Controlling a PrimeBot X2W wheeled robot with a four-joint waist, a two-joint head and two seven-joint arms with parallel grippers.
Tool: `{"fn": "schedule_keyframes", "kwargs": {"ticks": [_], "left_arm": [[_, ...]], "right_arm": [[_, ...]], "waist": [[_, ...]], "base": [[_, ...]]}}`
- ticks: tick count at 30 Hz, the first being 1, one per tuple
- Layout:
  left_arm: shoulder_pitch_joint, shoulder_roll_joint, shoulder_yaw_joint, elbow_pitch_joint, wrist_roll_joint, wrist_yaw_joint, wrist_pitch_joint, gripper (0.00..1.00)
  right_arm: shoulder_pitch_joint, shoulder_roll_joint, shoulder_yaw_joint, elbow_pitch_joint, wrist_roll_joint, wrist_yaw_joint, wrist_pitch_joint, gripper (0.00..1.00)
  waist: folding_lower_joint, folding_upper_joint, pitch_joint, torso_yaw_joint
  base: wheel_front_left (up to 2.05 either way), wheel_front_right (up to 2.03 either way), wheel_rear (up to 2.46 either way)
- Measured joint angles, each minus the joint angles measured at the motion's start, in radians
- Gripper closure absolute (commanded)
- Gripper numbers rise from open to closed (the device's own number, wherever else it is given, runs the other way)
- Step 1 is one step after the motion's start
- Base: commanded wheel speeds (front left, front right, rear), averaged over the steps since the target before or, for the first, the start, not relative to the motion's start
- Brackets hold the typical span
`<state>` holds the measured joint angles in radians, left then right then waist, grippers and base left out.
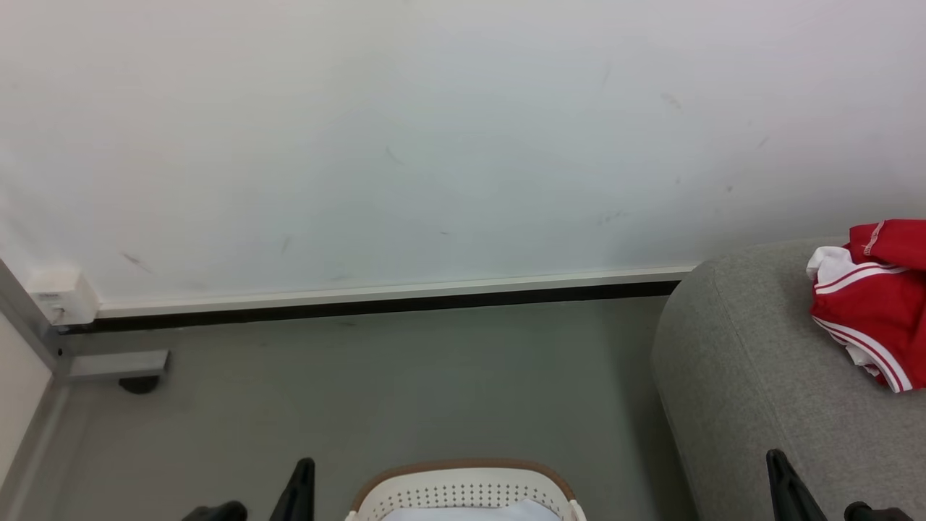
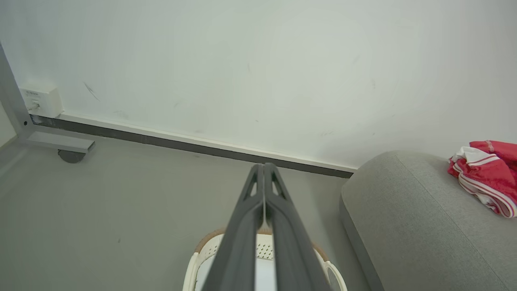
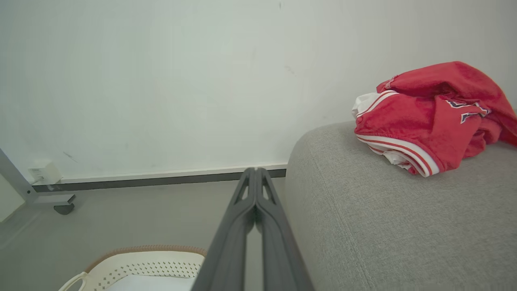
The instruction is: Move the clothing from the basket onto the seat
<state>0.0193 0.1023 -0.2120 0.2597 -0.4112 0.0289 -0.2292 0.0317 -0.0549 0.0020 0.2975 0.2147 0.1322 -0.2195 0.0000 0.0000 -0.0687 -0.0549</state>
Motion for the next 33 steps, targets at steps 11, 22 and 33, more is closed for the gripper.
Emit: {"fn": "schedule_keyframes", "kwargs": {"ticks": [11,22,33], "left_arm": [[-0.012,-0.008,0.048,-0.008,-0.182,-0.012,0.048,1.00],[-0.026,-0.018,0.089,-0.018,-0.338,-0.025,0.093,1.00],[-0.041,-0.022,0.129,-0.031,-0.481,-0.037,0.134,1.00]], "right_arm": [[-0.011,0.001,-0.013,-0.006,0.212,0.000,0.047,1.00],[-0.031,0.001,-0.028,-0.009,0.395,0.000,0.088,1.00],[-0.051,0.002,-0.042,-0.013,0.554,0.000,0.128,1.00]], "waist": [[0.0000,0.0000,0.006,0.005],[0.0000,0.0000,0.012,0.010],[0.0000,0.0000,0.018,0.015]], "base": [[0.00,0.00,0.00],[0.00,0.00,0.00],[0.00,0.00,0.00]]}}
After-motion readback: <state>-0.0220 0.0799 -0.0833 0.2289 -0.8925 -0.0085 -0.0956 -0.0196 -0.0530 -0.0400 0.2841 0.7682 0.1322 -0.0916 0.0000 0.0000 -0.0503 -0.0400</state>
